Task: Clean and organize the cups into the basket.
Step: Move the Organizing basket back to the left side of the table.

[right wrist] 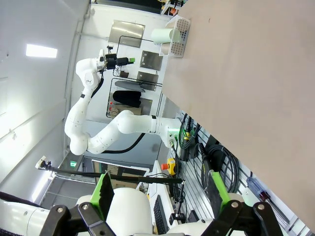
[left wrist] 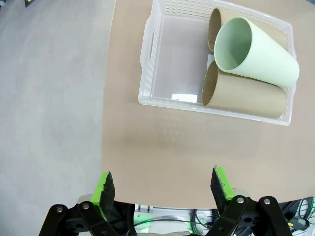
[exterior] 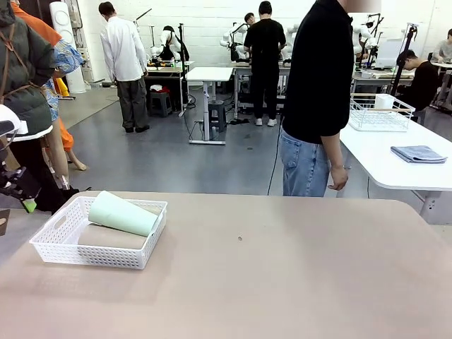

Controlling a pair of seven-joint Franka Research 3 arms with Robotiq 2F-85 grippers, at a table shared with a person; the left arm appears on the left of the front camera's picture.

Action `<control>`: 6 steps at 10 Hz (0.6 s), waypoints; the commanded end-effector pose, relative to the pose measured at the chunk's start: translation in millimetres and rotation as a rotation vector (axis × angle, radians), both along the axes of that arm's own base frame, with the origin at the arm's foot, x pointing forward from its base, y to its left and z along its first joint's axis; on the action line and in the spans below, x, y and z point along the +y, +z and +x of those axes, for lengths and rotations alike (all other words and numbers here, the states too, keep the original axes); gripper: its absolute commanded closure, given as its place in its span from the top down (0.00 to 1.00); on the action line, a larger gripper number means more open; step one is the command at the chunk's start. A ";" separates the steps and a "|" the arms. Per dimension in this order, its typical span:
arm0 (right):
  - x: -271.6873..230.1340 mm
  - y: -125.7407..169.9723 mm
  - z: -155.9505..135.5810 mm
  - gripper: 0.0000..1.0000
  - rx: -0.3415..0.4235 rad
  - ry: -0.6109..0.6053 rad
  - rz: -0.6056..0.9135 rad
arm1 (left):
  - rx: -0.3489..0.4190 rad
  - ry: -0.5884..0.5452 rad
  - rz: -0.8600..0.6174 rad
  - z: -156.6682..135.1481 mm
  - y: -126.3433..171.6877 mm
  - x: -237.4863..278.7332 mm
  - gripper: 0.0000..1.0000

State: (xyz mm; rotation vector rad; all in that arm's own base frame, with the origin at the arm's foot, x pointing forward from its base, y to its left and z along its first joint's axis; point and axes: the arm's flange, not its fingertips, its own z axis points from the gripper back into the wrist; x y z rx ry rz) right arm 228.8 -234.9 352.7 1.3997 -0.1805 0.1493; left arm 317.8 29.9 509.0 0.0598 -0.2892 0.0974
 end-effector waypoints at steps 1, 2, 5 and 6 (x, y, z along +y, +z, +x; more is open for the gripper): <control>0.9 -0.2 1.5 1.00 0.000 -0.001 -0.011 | 0.009 -0.012 -0.008 1.6 -3.3 3.3 1.00; 0.9 -0.2 1.5 1.00 0.000 -0.001 -0.011 | 0.009 -0.012 -0.008 1.6 -3.3 3.3 1.00; 0.9 -0.2 1.5 1.00 0.000 -0.001 -0.011 | 0.009 -0.012 -0.008 1.6 -3.3 3.3 1.00; 0.9 -0.2 1.5 1.00 0.000 -0.001 -0.011 | 0.006 0.000 -0.001 1.0 -2.1 0.8 1.00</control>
